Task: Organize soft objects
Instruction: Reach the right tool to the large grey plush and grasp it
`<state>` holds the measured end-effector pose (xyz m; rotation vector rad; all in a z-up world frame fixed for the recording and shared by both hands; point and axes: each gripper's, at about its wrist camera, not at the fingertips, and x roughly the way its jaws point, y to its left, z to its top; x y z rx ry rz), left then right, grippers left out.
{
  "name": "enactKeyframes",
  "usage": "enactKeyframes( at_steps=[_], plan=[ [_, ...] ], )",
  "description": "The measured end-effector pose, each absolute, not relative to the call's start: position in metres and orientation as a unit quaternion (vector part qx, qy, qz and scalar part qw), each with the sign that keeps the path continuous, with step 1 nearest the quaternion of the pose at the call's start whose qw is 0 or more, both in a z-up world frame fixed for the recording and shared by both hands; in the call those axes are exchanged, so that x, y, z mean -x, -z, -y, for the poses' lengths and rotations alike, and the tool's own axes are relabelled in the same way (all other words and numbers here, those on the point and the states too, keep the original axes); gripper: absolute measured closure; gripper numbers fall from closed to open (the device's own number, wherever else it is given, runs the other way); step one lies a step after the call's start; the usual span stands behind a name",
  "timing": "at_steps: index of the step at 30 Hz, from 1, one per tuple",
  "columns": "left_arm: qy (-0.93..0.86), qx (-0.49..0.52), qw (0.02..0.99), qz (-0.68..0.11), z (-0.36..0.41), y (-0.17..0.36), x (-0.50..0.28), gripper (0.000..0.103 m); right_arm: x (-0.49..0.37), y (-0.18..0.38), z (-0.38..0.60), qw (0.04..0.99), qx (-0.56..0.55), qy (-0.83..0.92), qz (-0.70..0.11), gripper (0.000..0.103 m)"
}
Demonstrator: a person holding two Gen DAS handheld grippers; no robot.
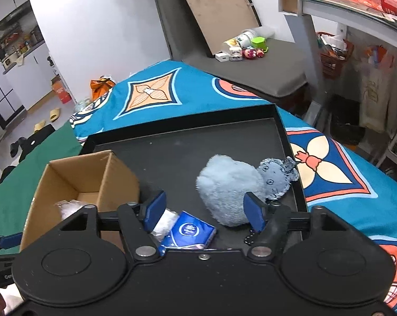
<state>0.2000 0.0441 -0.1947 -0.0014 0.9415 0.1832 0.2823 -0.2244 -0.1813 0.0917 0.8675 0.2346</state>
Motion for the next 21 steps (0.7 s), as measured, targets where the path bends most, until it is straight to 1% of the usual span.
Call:
enactKeyframes(
  at_steps=[1,3,9,14,20,21],
  plan=[
    [-0.089,-0.001,0.886,-0.454,-0.043,0.195,-0.201,0.037,-0.283,0.182,0.225,0.9,-0.042,-0.113,-0.418,0.031],
    [-0.092,-0.005,0.885,-0.456,-0.04,0.196,-0.203,0.036,-0.285,0.183,0.226,0.901,-0.042,-0.112,-0.418,0.019],
    [-0.105,-0.015,0.883,-0.458,-0.034,0.197,-0.21,0.033,-0.295,0.19,0.227,0.899,-0.038,-0.117,-0.42,0.009],
    [-0.114,-0.027,0.879,-0.462,-0.028,0.2,-0.218,0.03,-0.305,0.201,0.23,0.896,-0.04,-0.118,-0.426,0.005],
    [-0.117,-0.041,0.875,-0.467,-0.016,0.203,-0.227,0.028,-0.315,0.217,0.237,0.891,-0.046,-0.125,-0.434,0.005],
    [-0.119,-0.045,0.874,-0.468,-0.014,0.204,-0.229,0.026,-0.316,0.22,0.239,0.89,-0.048,-0.127,-0.436,0.005]
  ],
)
